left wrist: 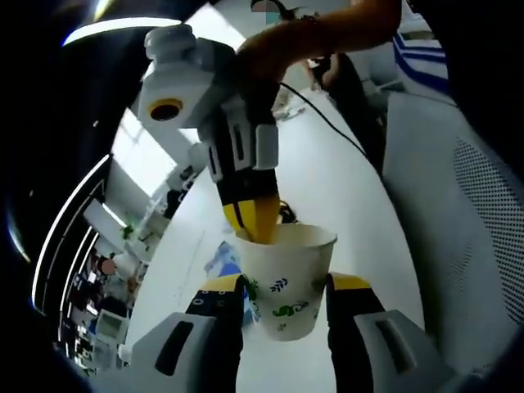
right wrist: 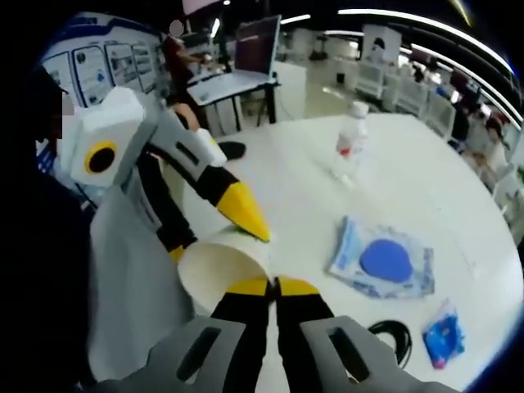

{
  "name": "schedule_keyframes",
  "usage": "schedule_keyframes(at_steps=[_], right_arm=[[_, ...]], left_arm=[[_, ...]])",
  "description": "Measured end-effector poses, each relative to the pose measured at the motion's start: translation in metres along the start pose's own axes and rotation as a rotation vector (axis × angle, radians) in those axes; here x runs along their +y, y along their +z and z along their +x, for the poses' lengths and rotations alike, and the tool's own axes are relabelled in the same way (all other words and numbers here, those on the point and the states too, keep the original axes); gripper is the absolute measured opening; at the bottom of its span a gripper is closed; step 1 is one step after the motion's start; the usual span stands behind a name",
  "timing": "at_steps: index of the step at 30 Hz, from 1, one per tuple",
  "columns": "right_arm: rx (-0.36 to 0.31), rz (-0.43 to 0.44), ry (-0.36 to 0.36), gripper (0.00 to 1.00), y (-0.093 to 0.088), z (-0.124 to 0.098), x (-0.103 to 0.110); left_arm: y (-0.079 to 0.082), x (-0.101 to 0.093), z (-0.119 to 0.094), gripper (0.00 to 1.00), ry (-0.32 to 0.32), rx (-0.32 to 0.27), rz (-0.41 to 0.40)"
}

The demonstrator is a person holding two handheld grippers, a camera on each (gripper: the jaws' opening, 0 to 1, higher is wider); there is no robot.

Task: Arrange the tabletop items into an orderly group along one side of the table until the central work area is clear of visible clutter.

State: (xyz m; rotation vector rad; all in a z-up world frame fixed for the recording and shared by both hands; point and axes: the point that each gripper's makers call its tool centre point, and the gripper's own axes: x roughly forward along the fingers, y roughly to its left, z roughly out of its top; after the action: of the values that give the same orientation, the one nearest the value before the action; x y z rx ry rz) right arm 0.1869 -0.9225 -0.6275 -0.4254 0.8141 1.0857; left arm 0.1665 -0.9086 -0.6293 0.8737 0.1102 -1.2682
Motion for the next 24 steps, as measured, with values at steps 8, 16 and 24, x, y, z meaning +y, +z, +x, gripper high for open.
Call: schedule_keyframes(at_steps=[8,16,24], right_arm=[[-0.035,0.077,0.014,0.00,0.004,-0.003,-0.001],[-0.150,0.234,0.046,0.03,0.017,-0.011,-0.002],[-0.294,0.360,0.065,0.12,0.029,-0.020,-0.007]], left_arm=[[0.004,0.000,-0.001,0.36,0.008,-0.052,-0.120],[0.011,0.006,-0.005,0.36,0.037,-0.145,-0.312],[0.015,0.017,-0.009,0.36,0.083,-0.204,-0.434]])
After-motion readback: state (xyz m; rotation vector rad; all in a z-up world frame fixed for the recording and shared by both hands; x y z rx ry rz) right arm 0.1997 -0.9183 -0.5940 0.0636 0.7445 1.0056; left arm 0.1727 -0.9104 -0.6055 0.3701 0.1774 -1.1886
